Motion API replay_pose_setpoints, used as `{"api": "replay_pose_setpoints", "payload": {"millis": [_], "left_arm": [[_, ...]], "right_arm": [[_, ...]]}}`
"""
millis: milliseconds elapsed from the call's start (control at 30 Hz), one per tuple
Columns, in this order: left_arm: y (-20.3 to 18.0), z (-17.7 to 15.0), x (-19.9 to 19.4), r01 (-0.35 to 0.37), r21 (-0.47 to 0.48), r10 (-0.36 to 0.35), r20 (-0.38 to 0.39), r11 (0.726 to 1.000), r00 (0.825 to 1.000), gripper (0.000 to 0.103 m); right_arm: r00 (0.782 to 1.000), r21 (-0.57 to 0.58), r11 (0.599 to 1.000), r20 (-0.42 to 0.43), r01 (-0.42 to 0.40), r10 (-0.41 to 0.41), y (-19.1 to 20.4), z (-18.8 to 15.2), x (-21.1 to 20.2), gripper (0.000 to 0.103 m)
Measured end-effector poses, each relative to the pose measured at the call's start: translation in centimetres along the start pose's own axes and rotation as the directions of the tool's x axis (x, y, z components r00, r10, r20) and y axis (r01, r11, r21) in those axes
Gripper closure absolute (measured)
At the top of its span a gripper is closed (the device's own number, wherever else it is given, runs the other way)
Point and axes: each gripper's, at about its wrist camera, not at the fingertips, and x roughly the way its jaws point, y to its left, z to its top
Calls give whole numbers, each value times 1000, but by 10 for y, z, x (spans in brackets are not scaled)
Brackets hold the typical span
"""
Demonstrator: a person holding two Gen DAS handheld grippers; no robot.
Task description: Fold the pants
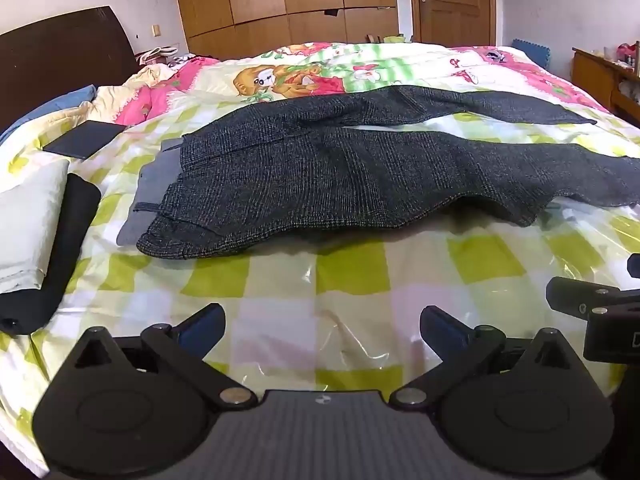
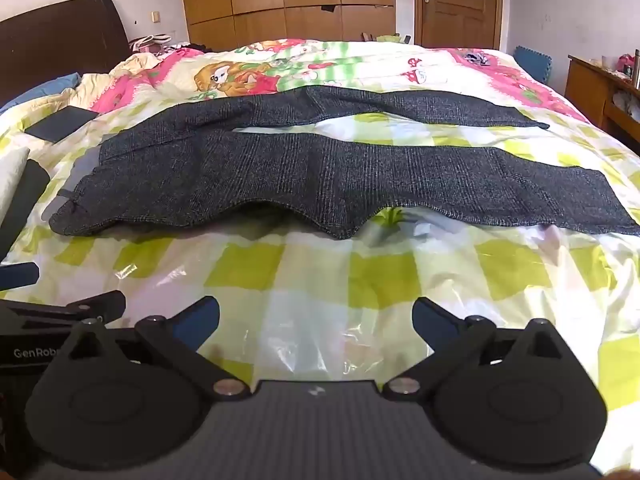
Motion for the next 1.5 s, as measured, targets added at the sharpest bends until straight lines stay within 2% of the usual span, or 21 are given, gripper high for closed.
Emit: {"api": "replay_pose_setpoints", "payload": {"millis": [67, 200, 300, 333, 533, 1500], "left_arm": [[-1, 0, 1, 6, 6, -6, -9, 1000, 1000, 0], [-2, -1, 2, 14, 12, -14, -32, 1000, 999, 0], [-2, -1, 2, 23, 14, -22, -47, 1000, 999, 0], [3, -3, 9, 23, -11, -24, -52, 1000, 998, 0], [1, -8, 11, 35, -13, -36, -79, 999, 996, 0], [4, -8, 12, 61, -28, -63, -77, 998, 995, 0]], "right_arm": [[1000, -5, 1000, -23, 5, -5, 0, -1, 5, 1], [1000, -13, 1000, -11, 11, -11, 1, -7, 2, 1], [999, -27, 999, -46, 20, -21, 5, -1, 8, 1], [999, -31, 999, -49, 22, -23, 6, -1, 9, 1], [998, -54, 998, -54, 25, -28, 10, -3, 11, 1], [996, -66, 997, -82, 37, -42, 11, -3, 15, 3]]}}
